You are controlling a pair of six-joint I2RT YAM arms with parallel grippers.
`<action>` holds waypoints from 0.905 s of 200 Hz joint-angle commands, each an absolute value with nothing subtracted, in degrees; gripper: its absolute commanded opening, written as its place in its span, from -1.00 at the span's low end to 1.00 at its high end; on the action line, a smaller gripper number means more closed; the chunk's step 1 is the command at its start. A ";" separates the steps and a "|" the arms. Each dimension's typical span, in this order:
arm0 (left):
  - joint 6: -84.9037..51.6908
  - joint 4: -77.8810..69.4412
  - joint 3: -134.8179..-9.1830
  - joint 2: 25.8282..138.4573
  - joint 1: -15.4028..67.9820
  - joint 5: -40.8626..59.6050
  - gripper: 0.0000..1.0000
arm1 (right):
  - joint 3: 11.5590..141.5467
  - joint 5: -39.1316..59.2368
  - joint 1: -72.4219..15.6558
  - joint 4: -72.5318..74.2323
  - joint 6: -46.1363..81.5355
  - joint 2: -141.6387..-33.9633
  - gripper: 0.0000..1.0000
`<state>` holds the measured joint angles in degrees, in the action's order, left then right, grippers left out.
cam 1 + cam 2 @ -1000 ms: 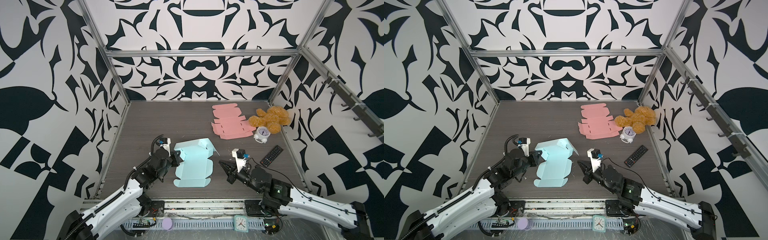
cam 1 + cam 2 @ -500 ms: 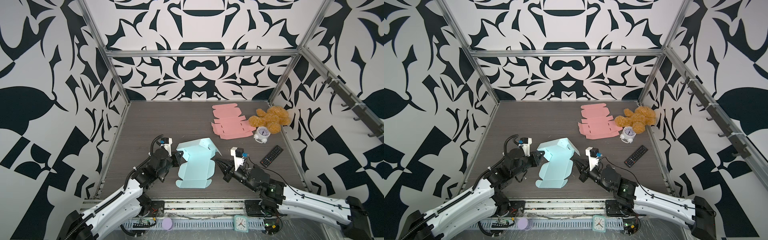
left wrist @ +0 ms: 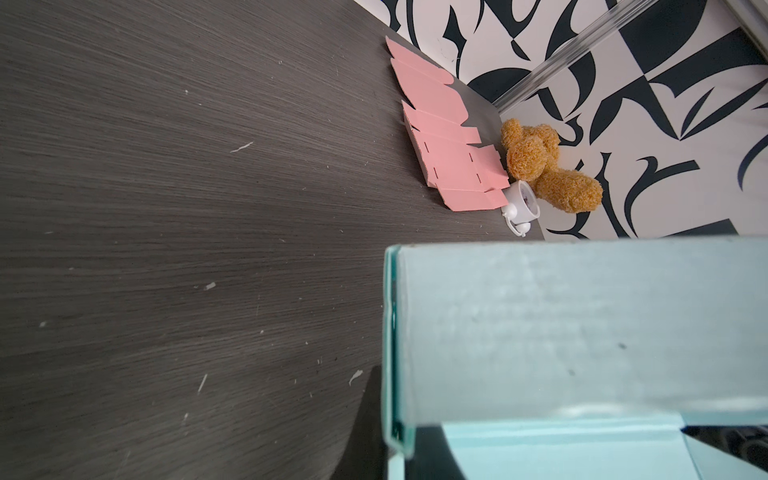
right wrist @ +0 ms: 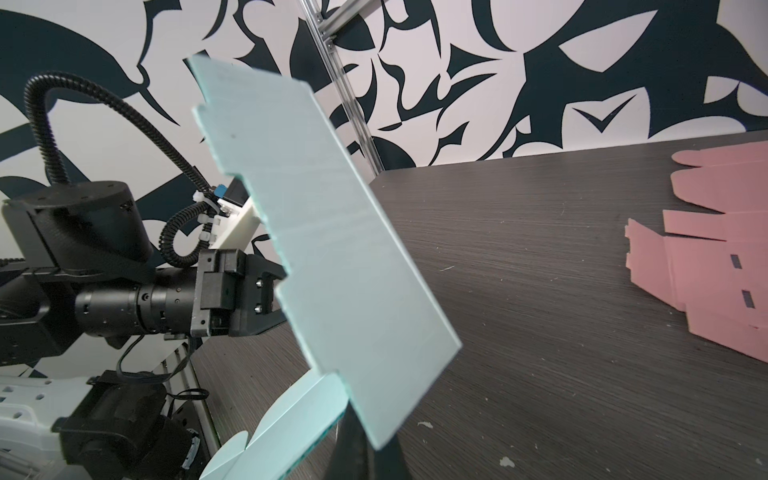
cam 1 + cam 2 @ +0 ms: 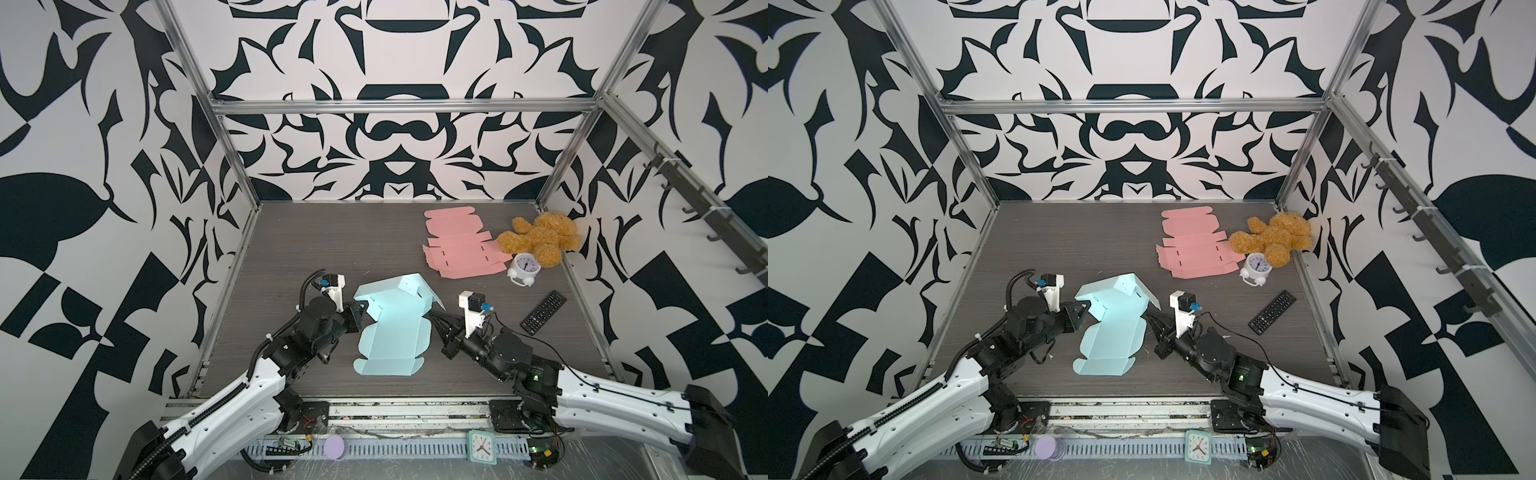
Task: Fold the paper box
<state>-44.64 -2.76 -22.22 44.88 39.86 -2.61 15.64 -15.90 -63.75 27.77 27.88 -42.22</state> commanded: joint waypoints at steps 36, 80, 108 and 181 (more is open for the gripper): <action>-45.36 -4.57 -21.20 43.97 39.64 -2.18 -1.00 | 19.97 -15.39 -62.40 32.26 26.20 -46.31 -1.00; -45.15 -4.63 -20.75 43.84 39.64 -2.11 -1.00 | 21.02 -14.85 -62.23 32.53 26.29 -47.97 -1.00; -45.08 -4.83 -20.62 43.95 39.64 -2.10 -1.00 | 22.07 -14.86 -62.14 30.77 26.56 -49.12 -1.00; -45.17 -4.55 -19.98 43.24 39.64 -2.26 -1.00 | 26.70 -13.54 -61.69 22.04 26.04 -51.55 -1.00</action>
<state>-44.77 -3.22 -21.04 44.29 39.75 -2.50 23.57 -14.70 -61.93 24.43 26.72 -51.51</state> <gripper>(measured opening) 0.094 0.044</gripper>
